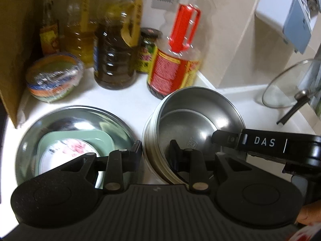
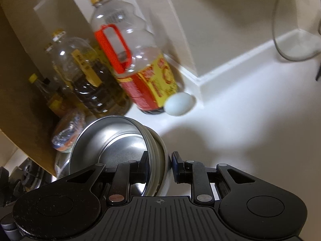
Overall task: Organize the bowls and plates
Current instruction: 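Carry the stack with both grippers toward the steel tray by the stove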
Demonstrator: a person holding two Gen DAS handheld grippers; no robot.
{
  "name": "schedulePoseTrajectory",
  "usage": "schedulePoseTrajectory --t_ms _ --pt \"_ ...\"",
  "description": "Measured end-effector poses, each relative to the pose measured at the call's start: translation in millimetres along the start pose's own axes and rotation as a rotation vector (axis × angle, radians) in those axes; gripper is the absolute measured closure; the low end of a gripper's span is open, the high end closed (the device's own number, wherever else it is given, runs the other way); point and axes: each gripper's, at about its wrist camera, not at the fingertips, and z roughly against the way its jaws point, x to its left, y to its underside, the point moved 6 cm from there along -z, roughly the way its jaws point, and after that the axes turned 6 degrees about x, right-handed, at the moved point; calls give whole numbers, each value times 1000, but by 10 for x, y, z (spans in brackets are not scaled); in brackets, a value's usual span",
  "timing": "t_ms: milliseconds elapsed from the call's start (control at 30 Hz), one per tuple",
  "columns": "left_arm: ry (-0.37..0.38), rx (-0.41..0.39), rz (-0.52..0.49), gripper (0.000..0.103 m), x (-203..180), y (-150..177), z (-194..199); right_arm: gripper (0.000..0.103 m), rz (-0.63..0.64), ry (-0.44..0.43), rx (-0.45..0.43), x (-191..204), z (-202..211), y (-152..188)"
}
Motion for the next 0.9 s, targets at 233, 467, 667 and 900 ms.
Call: schedulePoseTrajectory --t_ms 233,467,667,900 --pt "-59 -43 53 77 358 -105 245 79 62 -67 11 431 -73 -95" --pt "-131 -67 124 77 784 -170 485 80 138 -136 48 946 -244 -50" --pt "-172 -55 175 77 1072 -125 562 80 179 -167 96 1210 -401 84" --pt "-186 -31 213 77 1291 -40 560 80 194 -170 153 1377 -605 211"
